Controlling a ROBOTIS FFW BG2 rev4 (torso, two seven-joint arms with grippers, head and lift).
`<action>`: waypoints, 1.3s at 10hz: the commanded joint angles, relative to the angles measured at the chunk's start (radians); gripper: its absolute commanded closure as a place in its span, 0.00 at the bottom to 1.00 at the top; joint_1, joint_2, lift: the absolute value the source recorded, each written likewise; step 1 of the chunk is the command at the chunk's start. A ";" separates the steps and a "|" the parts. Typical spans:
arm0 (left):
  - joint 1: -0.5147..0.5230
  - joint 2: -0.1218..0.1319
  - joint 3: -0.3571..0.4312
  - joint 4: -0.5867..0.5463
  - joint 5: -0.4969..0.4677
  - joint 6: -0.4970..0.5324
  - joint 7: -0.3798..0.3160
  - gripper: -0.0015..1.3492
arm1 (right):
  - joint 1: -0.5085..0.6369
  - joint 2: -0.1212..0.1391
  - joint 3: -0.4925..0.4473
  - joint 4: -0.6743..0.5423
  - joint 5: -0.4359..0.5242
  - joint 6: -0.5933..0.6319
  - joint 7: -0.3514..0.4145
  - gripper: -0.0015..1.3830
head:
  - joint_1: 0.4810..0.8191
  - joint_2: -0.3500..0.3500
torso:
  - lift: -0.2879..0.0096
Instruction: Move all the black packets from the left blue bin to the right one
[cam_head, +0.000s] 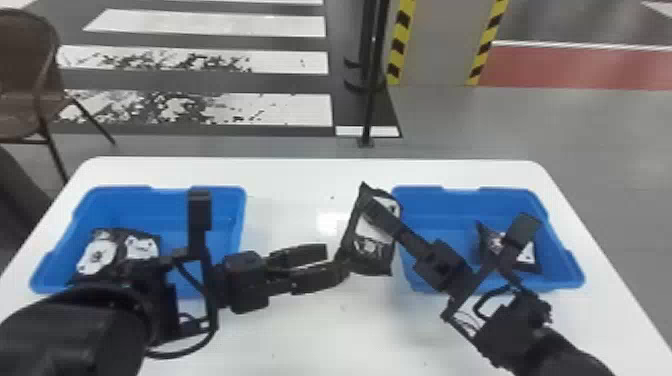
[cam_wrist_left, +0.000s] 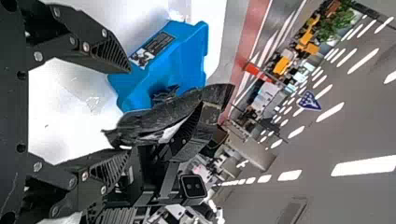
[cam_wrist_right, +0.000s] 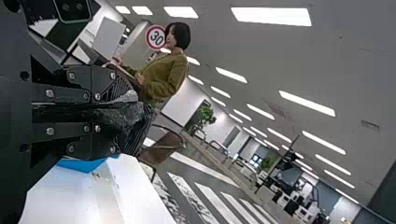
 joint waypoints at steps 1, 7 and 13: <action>0.052 0.000 0.073 -0.050 -0.008 -0.011 0.000 0.10 | -0.027 -0.007 -0.071 0.025 0.060 0.000 0.000 0.92 | 0.63 0.39 | 0.50; 0.174 -0.028 0.382 -0.217 -0.142 -0.013 0.007 0.10 | -0.164 -0.038 -0.243 0.251 0.461 -0.039 -0.034 0.36 | 0.63 0.38 | 0.50; 0.216 -0.049 0.480 -0.261 -0.301 0.014 0.092 0.10 | 0.317 0.083 -0.282 -0.316 0.764 -0.329 -0.102 0.09 | 0.63 0.41 | 0.50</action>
